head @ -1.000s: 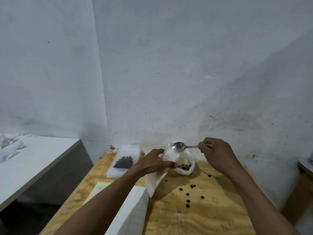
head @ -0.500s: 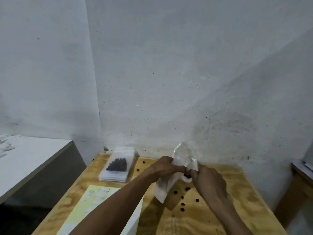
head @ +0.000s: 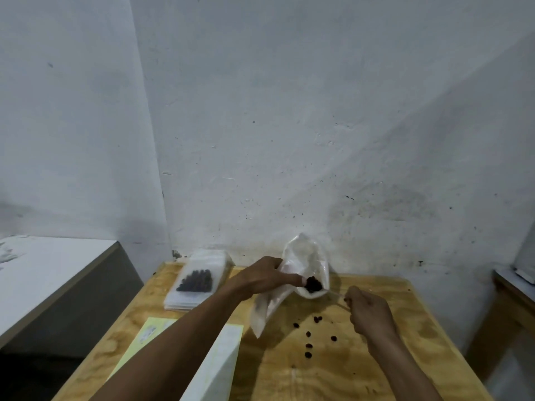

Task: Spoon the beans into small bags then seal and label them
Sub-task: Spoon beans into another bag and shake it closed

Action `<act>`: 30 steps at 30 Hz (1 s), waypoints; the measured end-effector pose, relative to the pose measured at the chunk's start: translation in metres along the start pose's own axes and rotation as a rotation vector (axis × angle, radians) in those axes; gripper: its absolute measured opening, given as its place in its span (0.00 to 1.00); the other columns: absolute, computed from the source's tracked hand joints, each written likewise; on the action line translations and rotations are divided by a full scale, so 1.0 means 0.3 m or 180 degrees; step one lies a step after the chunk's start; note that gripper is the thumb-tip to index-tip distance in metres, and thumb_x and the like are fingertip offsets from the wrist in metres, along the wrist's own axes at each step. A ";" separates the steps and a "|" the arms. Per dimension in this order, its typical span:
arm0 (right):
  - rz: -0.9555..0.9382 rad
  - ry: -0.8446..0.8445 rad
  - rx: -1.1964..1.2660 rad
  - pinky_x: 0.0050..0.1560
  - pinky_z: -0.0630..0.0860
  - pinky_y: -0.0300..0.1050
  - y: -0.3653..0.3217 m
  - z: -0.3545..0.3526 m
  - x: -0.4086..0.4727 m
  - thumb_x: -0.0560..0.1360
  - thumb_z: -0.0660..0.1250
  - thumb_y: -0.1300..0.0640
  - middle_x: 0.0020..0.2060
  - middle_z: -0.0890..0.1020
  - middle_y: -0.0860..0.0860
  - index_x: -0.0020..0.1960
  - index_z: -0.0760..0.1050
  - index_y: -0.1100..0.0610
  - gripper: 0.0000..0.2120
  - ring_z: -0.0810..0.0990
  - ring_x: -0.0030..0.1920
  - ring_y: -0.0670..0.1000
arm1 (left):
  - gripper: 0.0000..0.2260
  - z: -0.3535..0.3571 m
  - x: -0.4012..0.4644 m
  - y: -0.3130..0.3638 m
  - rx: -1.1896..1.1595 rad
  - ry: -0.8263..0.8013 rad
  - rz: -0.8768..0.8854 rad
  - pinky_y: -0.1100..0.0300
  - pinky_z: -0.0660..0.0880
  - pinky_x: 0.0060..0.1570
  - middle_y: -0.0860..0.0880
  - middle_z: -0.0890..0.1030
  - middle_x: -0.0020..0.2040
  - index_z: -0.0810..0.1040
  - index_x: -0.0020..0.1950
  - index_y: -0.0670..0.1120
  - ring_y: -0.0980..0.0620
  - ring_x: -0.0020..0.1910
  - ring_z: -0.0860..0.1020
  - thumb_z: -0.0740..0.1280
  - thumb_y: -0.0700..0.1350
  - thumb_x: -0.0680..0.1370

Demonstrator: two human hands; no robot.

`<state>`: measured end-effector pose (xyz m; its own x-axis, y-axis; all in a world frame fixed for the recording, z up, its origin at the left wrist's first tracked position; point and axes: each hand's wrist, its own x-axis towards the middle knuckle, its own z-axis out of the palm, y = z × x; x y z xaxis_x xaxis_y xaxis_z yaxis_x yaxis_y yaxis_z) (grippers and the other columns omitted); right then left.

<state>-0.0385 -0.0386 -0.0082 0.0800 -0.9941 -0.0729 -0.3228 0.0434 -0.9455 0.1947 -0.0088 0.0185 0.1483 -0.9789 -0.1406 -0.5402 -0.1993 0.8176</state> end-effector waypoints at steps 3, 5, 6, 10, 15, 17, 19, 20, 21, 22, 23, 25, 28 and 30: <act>-0.0146 -0.0044 0.0082 0.29 0.58 0.41 -0.036 -0.022 -0.001 0.80 0.61 0.57 0.23 0.64 0.48 0.32 0.68 0.56 0.17 0.60 0.25 0.49 | 0.33 -0.016 -0.002 -0.034 0.0170 0.0014 -0.0038 0.49 0.79 0.60 0.53 0.84 0.56 0.81 0.63 0.52 0.51 0.53 0.82 0.77 0.66 0.63; -0.0247 -0.0028 0.0065 0.29 0.57 0.41 -0.068 -0.037 -0.002 0.81 0.61 0.57 0.23 0.63 0.48 0.31 0.65 0.55 0.19 0.60 0.25 0.49 | 0.34 -0.026 -0.008 -0.048 0.0165 0.0048 -0.0071 0.49 0.79 0.61 0.53 0.84 0.56 0.81 0.63 0.53 0.51 0.54 0.82 0.77 0.67 0.61; -0.0321 -0.0011 0.0023 0.30 0.56 0.41 -0.086 -0.044 -0.002 0.81 0.60 0.56 0.24 0.63 0.50 0.31 0.64 0.55 0.20 0.60 0.26 0.49 | 0.34 -0.030 -0.012 -0.052 0.0165 0.0060 -0.0078 0.49 0.79 0.61 0.53 0.84 0.57 0.81 0.63 0.53 0.51 0.54 0.82 0.77 0.67 0.62; -0.0697 -0.0124 -0.0163 0.31 0.56 0.43 -0.160 -0.076 0.000 0.80 0.61 0.56 0.27 0.62 0.53 0.31 0.62 0.55 0.19 0.60 0.26 0.49 | 0.32 -0.030 -0.023 -0.049 0.0118 0.0026 -0.0041 0.50 0.78 0.62 0.53 0.84 0.58 0.81 0.63 0.53 0.51 0.55 0.81 0.77 0.65 0.63; -0.1374 -0.0357 -0.0941 0.27 0.59 0.40 -0.241 -0.072 -0.009 0.78 0.64 0.56 0.23 0.64 0.47 0.30 0.66 0.56 0.18 0.62 0.22 0.44 | 0.36 -0.014 -0.026 -0.031 0.0017 -0.0028 0.0034 0.47 0.78 0.62 0.53 0.84 0.58 0.81 0.63 0.54 0.50 0.55 0.82 0.77 0.69 0.60; -0.1605 -0.0102 -0.1166 0.26 0.60 0.39 -0.263 -0.075 -0.008 0.77 0.65 0.56 0.23 0.66 0.48 0.29 0.67 0.57 0.18 0.63 0.23 0.45 | 0.34 -0.013 -0.031 -0.024 -0.0067 -0.0016 0.0064 0.47 0.79 0.61 0.52 0.85 0.56 0.82 0.62 0.53 0.50 0.54 0.83 0.77 0.67 0.60; -0.1642 0.0236 -0.1205 0.29 0.60 0.46 -0.264 -0.081 -0.001 0.77 0.65 0.56 0.23 0.64 0.50 0.28 0.63 0.57 0.21 0.62 0.25 0.48 | 0.31 -0.015 -0.036 -0.022 -0.0180 -0.0004 0.0090 0.47 0.79 0.62 0.53 0.86 0.54 0.83 0.60 0.53 0.51 0.54 0.83 0.78 0.66 0.60; -0.1599 0.0333 -0.1212 0.29 0.59 0.46 -0.256 -0.081 0.002 0.77 0.65 0.56 0.23 0.64 0.50 0.28 0.62 0.57 0.22 0.62 0.25 0.49 | 0.31 -0.016 -0.039 -0.020 -0.0226 -0.0003 0.0117 0.47 0.78 0.62 0.53 0.86 0.55 0.83 0.59 0.53 0.51 0.54 0.83 0.78 0.65 0.61; -0.1528 0.0367 -0.1273 0.29 0.59 0.46 -0.241 -0.075 0.006 0.77 0.65 0.56 0.22 0.64 0.50 0.27 0.62 0.56 0.22 0.62 0.25 0.50 | 0.30 -0.017 -0.041 -0.020 -0.0278 0.0000 0.0146 0.48 0.78 0.63 0.53 0.86 0.55 0.83 0.59 0.53 0.51 0.55 0.83 0.78 0.64 0.61; -0.1461 0.0365 -0.1388 0.29 0.59 0.45 -0.220 -0.065 0.009 0.77 0.65 0.55 0.21 0.64 0.50 0.26 0.62 0.56 0.23 0.63 0.24 0.49 | 0.28 -0.019 -0.042 -0.019 -0.0356 0.0000 0.0180 0.48 0.77 0.64 0.53 0.86 0.55 0.84 0.59 0.52 0.51 0.56 0.83 0.79 0.63 0.62; -0.1390 0.0342 -0.1541 0.29 0.59 0.44 -0.196 -0.051 0.013 0.78 0.65 0.54 0.21 0.64 0.49 0.26 0.62 0.56 0.24 0.64 0.23 0.49 | 0.26 -0.020 -0.045 -0.012 -0.0446 -0.0019 0.0213 0.49 0.77 0.65 0.54 0.86 0.55 0.84 0.59 0.52 0.52 0.56 0.83 0.79 0.61 0.64; -0.1209 0.0300 -0.1844 0.29 0.59 0.43 -0.145 -0.018 0.023 0.78 0.64 0.51 0.22 0.65 0.49 0.26 0.62 0.55 0.24 0.67 0.24 0.51 | 0.24 -0.015 -0.047 0.002 -0.0512 -0.0022 0.0320 0.50 0.76 0.65 0.53 0.86 0.56 0.85 0.58 0.51 0.53 0.57 0.82 0.78 0.60 0.66; -0.0767 0.0354 -0.2065 0.30 0.66 0.42 -0.107 0.022 0.032 0.79 0.62 0.47 0.30 0.76 0.52 0.31 0.70 0.56 0.21 0.76 0.32 0.55 | 0.25 0.002 -0.043 0.032 -0.0498 -0.0070 0.0480 0.50 0.77 0.63 0.51 0.85 0.54 0.85 0.56 0.51 0.51 0.56 0.82 0.77 0.64 0.65; -0.0463 0.0365 -0.2066 0.35 0.71 0.44 -0.107 0.042 0.039 0.79 0.61 0.45 0.38 0.81 0.56 0.40 0.76 0.59 0.19 0.79 0.39 0.57 | 0.15 0.013 -0.041 0.061 -0.0470 -0.0149 0.0502 0.57 0.76 0.54 0.52 0.84 0.43 0.86 0.47 0.52 0.53 0.48 0.81 0.76 0.61 0.69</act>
<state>-0.0154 -0.0502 0.0172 0.0765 -0.9911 0.1089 -0.8204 -0.1247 -0.5580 0.1800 -0.0006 0.0330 0.0309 -0.9991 -0.0274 -0.4260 -0.0380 0.9039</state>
